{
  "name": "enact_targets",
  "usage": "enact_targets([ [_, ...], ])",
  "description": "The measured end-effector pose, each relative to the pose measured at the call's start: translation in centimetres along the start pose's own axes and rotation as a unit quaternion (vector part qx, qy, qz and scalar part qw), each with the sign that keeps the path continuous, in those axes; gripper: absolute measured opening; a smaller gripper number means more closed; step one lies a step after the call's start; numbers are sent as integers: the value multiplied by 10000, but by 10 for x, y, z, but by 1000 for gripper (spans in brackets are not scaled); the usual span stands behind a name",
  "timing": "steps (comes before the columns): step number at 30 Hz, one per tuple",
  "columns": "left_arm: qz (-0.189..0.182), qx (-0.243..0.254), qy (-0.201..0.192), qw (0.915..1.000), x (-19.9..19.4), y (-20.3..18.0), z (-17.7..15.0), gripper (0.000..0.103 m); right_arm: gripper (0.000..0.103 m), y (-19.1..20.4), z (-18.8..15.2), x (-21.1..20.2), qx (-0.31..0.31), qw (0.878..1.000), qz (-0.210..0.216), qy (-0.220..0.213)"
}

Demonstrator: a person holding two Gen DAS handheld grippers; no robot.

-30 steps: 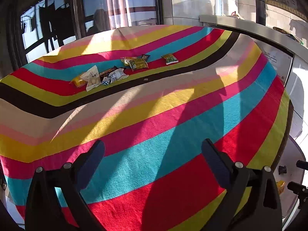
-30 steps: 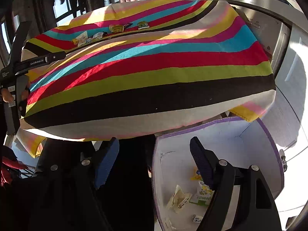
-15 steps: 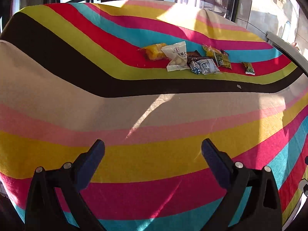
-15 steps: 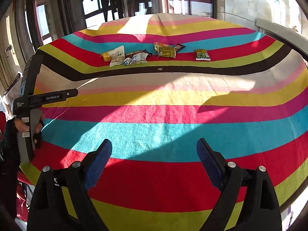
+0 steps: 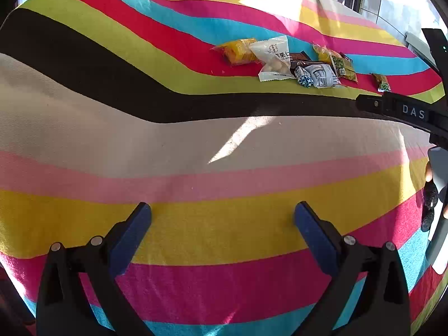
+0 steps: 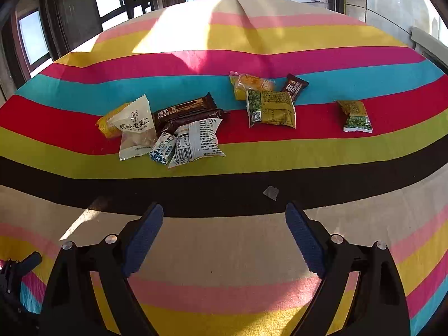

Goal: Organize snacks
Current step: 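Return to the table and grasp the white printed snack packet with the right gripper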

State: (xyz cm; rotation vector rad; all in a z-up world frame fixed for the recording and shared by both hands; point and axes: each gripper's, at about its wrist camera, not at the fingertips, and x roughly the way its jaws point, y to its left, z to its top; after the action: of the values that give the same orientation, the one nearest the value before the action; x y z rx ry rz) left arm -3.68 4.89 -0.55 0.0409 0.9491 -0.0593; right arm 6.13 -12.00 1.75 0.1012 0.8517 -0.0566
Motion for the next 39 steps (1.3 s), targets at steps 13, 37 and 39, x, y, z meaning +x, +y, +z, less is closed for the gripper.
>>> enact_targets([
  [13,-20,-9,8,10000,0,0,0,102,85,30,30,41,-3251,9445,-253,404],
  [37,-22,-9,12,10000,0,0,-1,102,69,24,58,46,-3716,8997,1835,1367],
  [39,-24,-10,13,10000,0,0,-1,102,71,22,58,46,-3617,9039,1848,1342],
])
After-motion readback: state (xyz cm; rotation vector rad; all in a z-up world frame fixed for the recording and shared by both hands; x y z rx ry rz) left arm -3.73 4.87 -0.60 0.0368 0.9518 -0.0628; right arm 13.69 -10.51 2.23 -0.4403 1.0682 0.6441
